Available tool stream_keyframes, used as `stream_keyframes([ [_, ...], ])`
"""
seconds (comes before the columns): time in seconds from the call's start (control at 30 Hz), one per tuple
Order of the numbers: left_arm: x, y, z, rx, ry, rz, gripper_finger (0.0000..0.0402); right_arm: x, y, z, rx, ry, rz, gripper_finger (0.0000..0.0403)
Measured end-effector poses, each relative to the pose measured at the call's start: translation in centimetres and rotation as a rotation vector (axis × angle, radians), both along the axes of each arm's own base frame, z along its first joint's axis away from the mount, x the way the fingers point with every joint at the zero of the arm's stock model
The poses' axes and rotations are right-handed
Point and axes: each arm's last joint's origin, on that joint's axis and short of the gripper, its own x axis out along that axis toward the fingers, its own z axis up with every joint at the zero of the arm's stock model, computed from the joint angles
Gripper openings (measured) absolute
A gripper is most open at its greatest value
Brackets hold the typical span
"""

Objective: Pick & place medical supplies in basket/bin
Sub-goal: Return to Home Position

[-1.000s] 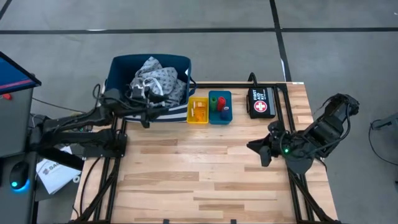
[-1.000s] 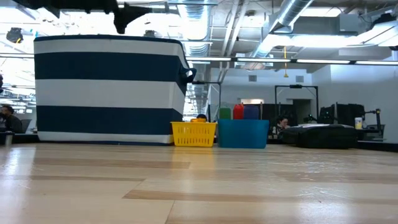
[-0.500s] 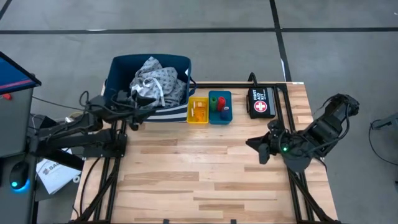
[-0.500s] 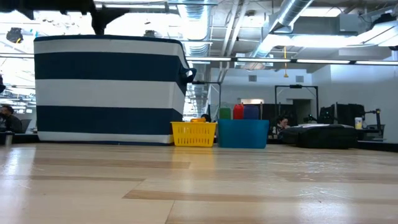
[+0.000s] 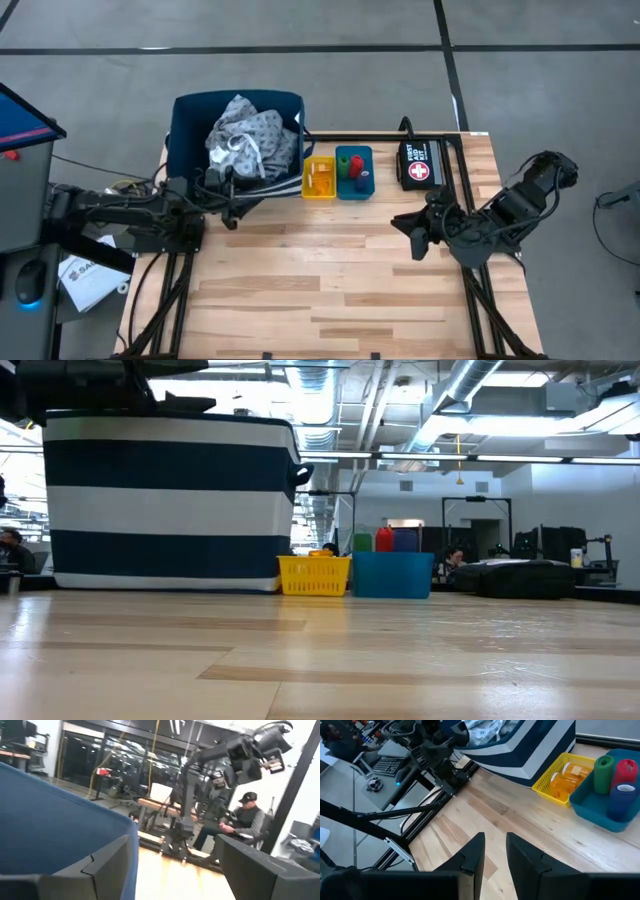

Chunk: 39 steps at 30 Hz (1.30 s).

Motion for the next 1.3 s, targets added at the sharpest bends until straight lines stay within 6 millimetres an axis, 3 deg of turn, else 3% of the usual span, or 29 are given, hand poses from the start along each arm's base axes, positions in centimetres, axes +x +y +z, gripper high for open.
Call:
stream_keyframes([
  [0.1, -0.2, -0.6, 0.3, -0.007, -0.029, -0.045, 0.0282, 0.2, -0.3, 0.0, -0.002, 0.001, -0.012, 0.0077],
  [0.4, -1.9, -2.2, 3.4, 0.043, -0.359, -0.306, 0.0282, 0.5, -0.8, 0.0, 0.002, 0.001, -0.035, 0.0077],
  [0.5, -2.1, -2.3, 3.4, 0.06, -0.349, -0.314, 0.0282, 0.5, -0.7, 0.0, 0.004, -0.002, -0.034, 0.0077],
  [0.67, -2.1, -3.0, 3.1, -0.052, -0.309, -0.611, 0.0282, 0.6, -0.7, 0.1, 0.012, -0.013, -0.033, 0.0077],
  [0.87, -1.1, -4.3, 2.0, -0.186, -0.191, -0.756, 0.0282, 0.6, -0.7, 0.1, 0.011, -0.012, -0.033, 0.0077],
  [1.0, -0.4, -4.5, -0.2, -0.227, -0.094, -0.684, 0.0282, 0.6, -0.7, 0.1, 0.011, -0.012, -0.032, 0.0077],
  [1.13, -0.3, -3.7, -2.4, -0.194, -0.052, -0.455, 0.0282, 0.6, -0.7, 0.1, 0.009, -0.011, -0.032, 0.0077],
  [1.3, -0.3, -2.6, -3.3, -0.135, -0.036, -0.303, 0.0282, 0.6, -0.7, 0.1, 0.007, -0.008, -0.032, 0.0077],
])
